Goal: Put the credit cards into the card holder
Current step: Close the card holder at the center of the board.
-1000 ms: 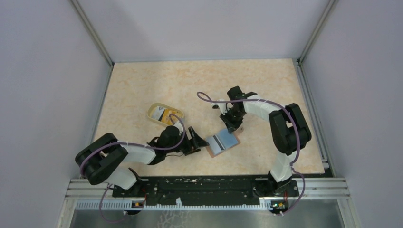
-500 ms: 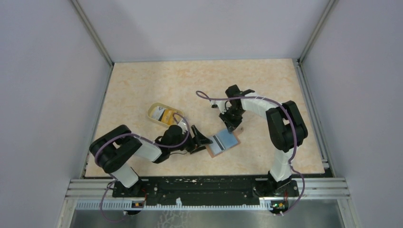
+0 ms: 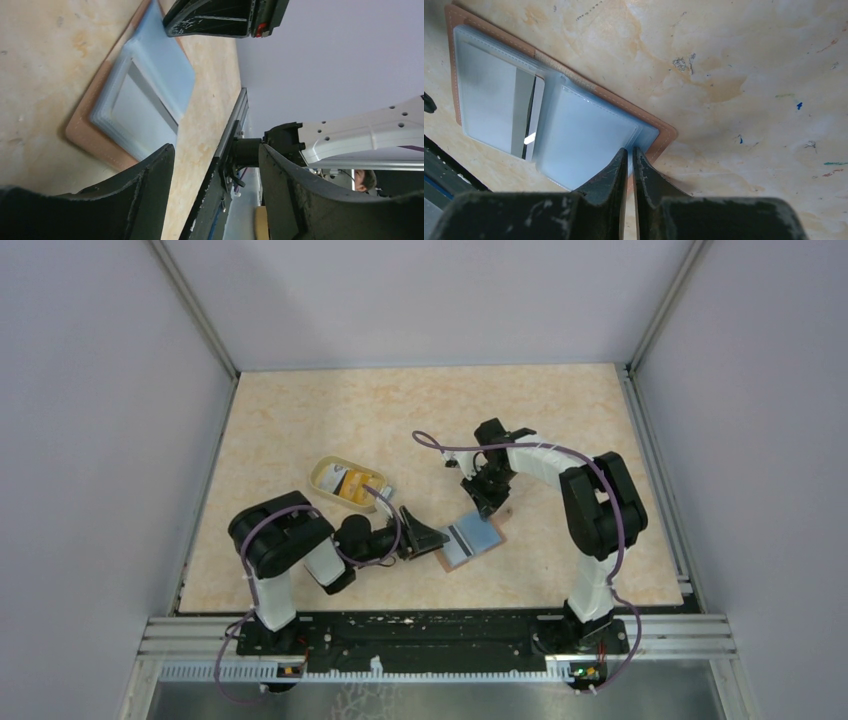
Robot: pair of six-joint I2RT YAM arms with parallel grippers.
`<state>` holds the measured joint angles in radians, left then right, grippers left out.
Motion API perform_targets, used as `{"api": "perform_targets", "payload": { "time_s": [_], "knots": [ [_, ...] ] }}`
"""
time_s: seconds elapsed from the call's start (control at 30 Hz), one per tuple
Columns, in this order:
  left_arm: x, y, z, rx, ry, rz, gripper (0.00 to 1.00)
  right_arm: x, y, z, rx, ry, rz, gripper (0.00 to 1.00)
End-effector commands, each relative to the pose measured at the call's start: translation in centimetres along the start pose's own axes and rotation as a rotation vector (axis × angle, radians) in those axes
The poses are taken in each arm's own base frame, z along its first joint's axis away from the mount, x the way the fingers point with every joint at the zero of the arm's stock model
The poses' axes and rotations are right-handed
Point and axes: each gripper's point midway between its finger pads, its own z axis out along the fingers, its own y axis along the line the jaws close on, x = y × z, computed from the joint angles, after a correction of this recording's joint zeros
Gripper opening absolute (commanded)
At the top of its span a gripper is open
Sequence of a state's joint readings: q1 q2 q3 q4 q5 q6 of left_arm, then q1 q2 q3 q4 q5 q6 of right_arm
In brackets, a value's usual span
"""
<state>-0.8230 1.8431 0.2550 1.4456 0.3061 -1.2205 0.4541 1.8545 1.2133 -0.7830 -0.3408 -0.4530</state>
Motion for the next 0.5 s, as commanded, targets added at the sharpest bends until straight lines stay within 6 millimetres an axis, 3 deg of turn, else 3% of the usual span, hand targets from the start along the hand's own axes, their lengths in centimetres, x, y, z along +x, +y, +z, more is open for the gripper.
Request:
{"api": "perform_targets", "payload": {
  "time_s": [0.0, 0.2, 0.23, 0.47],
  "knots": [
    [-0.6, -3.6, 0.4, 0.167, -0.011, 0.0, 0.67, 2.6, 0.3, 1.9, -0.023, 0.103, 0.004, 0.09],
    [-0.3, 0.0, -0.1, -0.074, -0.006, -0.053, 0.67, 1.5, 0.4, 1.0, -0.011, 0.051, -0.008, 0.09],
    [-0.1, 1.5, -0.5, -0.164, 0.0, -0.058, 0.68, 1.4, 0.4, 0.9, -0.009, 0.044, -0.011, 0.09],
    [-0.5, 3.2, -1.2, -0.397, -0.035, -0.065, 0.71, 0.1, 0.3, -0.7, 0.014, -0.022, -0.025, 0.09]
  ]
}}
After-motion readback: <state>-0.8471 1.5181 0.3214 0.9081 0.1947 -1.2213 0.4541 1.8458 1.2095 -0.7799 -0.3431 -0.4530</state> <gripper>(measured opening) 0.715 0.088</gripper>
